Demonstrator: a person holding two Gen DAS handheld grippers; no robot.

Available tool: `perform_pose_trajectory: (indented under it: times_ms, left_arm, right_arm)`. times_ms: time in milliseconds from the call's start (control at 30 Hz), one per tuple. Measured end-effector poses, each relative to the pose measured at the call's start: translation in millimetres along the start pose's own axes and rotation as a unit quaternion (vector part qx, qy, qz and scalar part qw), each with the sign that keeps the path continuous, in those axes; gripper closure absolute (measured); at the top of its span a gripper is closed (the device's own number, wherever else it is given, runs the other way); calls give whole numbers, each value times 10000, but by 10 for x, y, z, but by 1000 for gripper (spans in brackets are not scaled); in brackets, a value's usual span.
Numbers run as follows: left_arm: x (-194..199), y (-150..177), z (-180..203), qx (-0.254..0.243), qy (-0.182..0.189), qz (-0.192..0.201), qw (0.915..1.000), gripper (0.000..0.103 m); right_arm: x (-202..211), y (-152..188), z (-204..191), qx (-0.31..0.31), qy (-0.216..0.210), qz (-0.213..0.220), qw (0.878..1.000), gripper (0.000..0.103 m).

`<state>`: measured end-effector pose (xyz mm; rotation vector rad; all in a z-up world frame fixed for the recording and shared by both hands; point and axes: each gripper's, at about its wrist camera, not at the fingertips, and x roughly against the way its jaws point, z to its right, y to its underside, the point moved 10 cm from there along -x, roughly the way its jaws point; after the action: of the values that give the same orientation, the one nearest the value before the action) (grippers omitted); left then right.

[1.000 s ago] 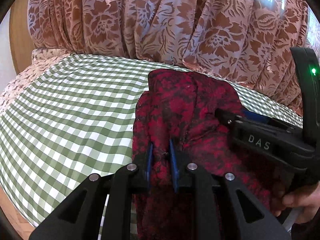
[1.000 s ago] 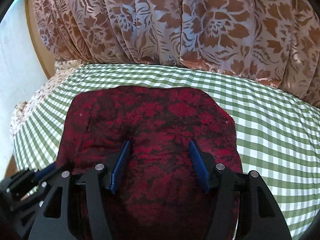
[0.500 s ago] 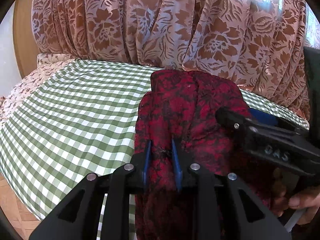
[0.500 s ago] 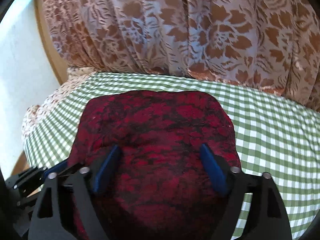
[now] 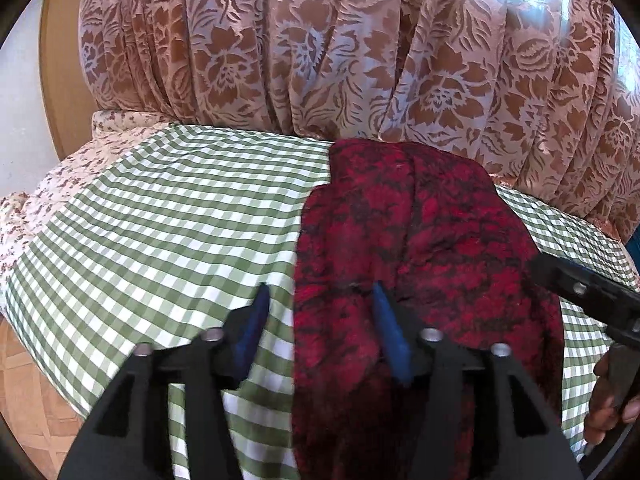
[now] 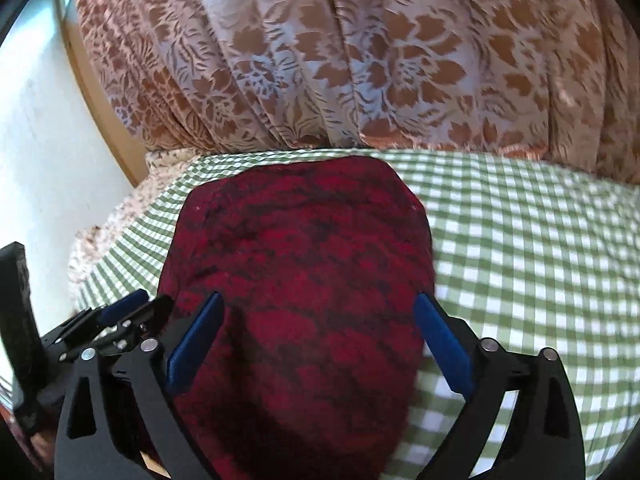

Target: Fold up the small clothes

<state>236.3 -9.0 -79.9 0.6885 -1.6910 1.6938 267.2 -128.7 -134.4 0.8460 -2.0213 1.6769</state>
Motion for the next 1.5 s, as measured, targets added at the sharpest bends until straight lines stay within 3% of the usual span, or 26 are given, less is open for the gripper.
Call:
perform_pose_trajectory:
  times_ms: [67,167,400,467,533,567,700,800,967,1067,1267,1400,1500]
  left_arm:
    - [6,22,-20,41,247,-89,9996,35]
    - [-18,102,-36,303,858,-373,9952,9]
    - [-151,309,8,742,1925,-815,9751,3]
    - [-222,332,10,909,2116,-875,9692,5]
    - [-313,391,60,1128,2544,-1065,9546,20]
    - [-368,434,92,1295,2820,-1188,9432,23]
    - [-413,498,112,1621,3315,-1162,9221,36]
    - [-340,469,107,1702,3574,-995,9129,45]
    - [-155,244,137,1589,3781,-692,9094,46]
    - [-48,-64,106,1484,3857,-405,9097,46]
    - [-96,-735,-23,1178,3611,29,9250,46]
    - [-478,-952,-135,1267,3298,-87,9355,46]
    - [-896,-810,-131,1356,3002,-507,9428,45]
  right_arm:
    - [10,90,100,-269,-302,-114,9991,4]
    - [-41,237,225,-662,-671,-367,9949,4]
    - [-306,477,314,-1429,-1631,-798,9729,3]
    - [-355,496,302,-1501,-1870,-856,9670,3]
    - [-417,539,300,-1661,-2183,-939,9571,3]
    - [-455,559,290,-1760,-2353,-973,9509,3]
    - [-521,536,212,-1703,-2504,-949,9483,3]
    - [-558,474,111,-1650,-2617,-1054,9451,5]
    - [-460,165,-54,-1318,-2853,-967,9444,15]
    - [-412,-67,-144,-1180,-3051,-867,9410,16]
    - [-475,-675,-308,-861,-3340,-665,9363,16]
    - [-890,-942,-285,-913,-3313,-894,9348,16]
    - [-1242,-945,-133,-1030,-3085,-1146,9387,16]
